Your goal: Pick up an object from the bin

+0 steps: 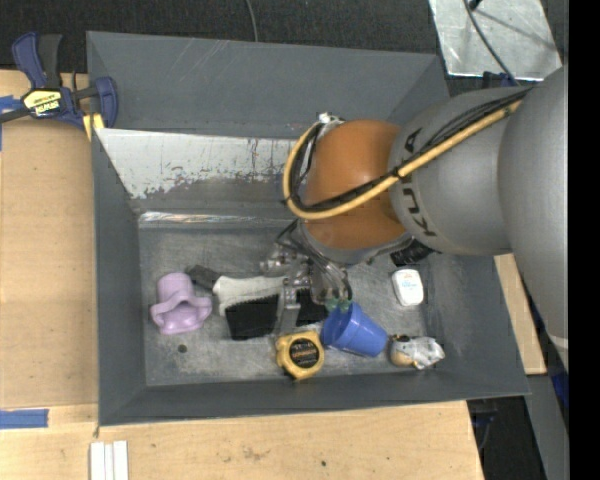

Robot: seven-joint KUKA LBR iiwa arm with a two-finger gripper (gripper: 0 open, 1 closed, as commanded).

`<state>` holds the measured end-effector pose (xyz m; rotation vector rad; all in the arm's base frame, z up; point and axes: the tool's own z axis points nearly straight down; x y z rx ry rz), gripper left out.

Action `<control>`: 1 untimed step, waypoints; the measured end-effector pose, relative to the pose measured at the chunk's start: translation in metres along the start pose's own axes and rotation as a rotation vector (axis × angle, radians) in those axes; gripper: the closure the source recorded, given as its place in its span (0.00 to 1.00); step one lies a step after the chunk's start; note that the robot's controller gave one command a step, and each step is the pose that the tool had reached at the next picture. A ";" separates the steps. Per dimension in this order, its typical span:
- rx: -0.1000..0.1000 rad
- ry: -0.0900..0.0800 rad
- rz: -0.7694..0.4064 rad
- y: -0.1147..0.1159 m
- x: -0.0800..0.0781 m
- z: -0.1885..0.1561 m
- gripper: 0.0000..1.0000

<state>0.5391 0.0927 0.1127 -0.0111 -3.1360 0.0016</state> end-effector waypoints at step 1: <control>-0.001 -0.007 -0.010 0.006 -0.018 -0.142 1.00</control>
Offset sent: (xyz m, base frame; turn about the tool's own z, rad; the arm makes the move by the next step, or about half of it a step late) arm 0.0000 0.0000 0.0000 0.0000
